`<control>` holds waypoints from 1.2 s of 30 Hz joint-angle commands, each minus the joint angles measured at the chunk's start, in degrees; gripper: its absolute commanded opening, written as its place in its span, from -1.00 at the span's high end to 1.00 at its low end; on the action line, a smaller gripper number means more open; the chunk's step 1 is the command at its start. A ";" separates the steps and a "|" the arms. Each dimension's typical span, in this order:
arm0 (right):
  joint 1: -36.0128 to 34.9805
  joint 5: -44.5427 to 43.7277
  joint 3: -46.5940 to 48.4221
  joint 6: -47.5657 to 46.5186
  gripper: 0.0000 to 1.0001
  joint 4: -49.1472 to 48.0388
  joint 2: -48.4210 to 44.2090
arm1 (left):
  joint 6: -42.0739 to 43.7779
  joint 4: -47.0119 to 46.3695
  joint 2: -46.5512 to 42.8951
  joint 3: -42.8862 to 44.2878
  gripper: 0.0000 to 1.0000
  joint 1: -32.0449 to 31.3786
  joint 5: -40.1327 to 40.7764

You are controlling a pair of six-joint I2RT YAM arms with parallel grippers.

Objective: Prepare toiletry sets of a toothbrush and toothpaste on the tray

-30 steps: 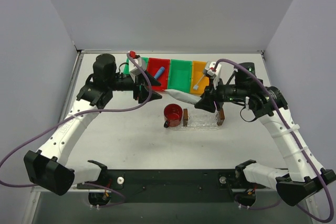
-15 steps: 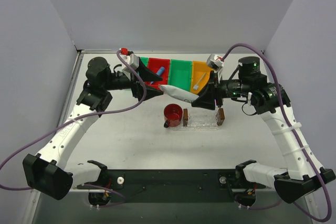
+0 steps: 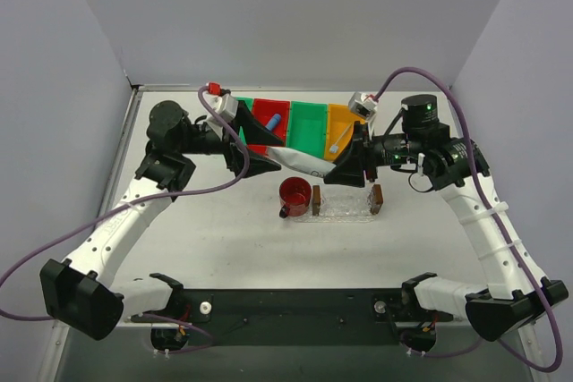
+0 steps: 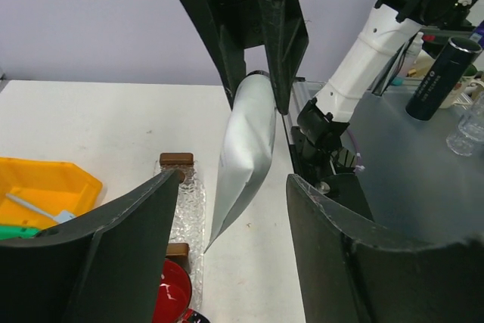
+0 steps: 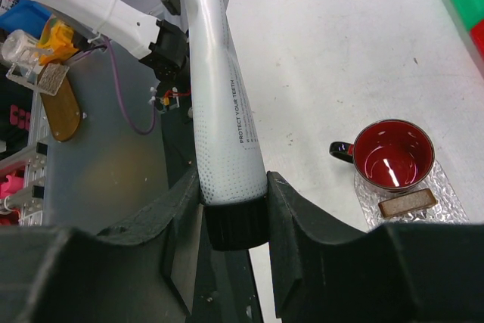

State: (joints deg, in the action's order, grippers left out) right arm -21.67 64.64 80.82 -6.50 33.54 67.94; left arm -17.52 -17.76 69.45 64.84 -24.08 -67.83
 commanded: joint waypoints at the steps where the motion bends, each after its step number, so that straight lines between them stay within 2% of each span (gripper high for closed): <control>1: 0.40 4.18 2.06 0.26 1.00 -3.13 0.26 | -1.64 -3.69 0.77 0.82 -0.36 -1.93 -3.09; 7: 0.93 5.40 1.98 0.70 1.00 -3.66 -0.09 | -1.55 -4.03 0.95 -0.84 -0.34 -2.47 -2.13; 11: 1.19 5.84 2.24 1.23 1.00 -4.27 -0.36 | -5.85 -12.88 -0.28 -4.88 -0.40 -2.29 -0.20; 16: 1.19 6.81 3.56 3.50 1.00 -6.02 0.17 | -11.47 -18.97 -0.98 -7.09 -0.41 -1.85 1.91; 18: 1.19 7.16 3.91 4.91 1.00 -7.52 0.17 | -14.54 -24.58 -0.98 -8.50 -0.42 -1.68 3.14; 24: 1.19 6.90 3.04 15.71 1.00 -18.49 -0.27 | -27.56 -39.71 0.42 -10.52 -0.45 -1.50 8.50; 28: 1.19 6.11 -0.48 26.26 1.00 -34.80 -0.97 | -33.36 -47.09 2.26 -11.13 -0.48 -1.94 11.93; 31: 0.93 6.20 -1.10 32.24 1.00 -41.60 0.17 | -37.13 -54.46 3.05 -12.54 -0.51 -2.55 16.67; 32: 0.75 6.11 -1.01 33.39 1.00 -42.84 0.52 | -37.85 -56.40 3.41 -12.37 -0.71 -3.16 18.16; 36: -0.47 6.02 0.30 36.38 1.00 -45.49 2.63 | -37.94 -55.55 4.90 -10.00 -0.78 -4.92 19.66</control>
State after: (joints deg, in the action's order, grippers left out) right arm -21.17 68.45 79.55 23.49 -0.54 69.10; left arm -52.23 -66.89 73.23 52.73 -27.40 -52.62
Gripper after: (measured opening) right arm 0.300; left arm 0.873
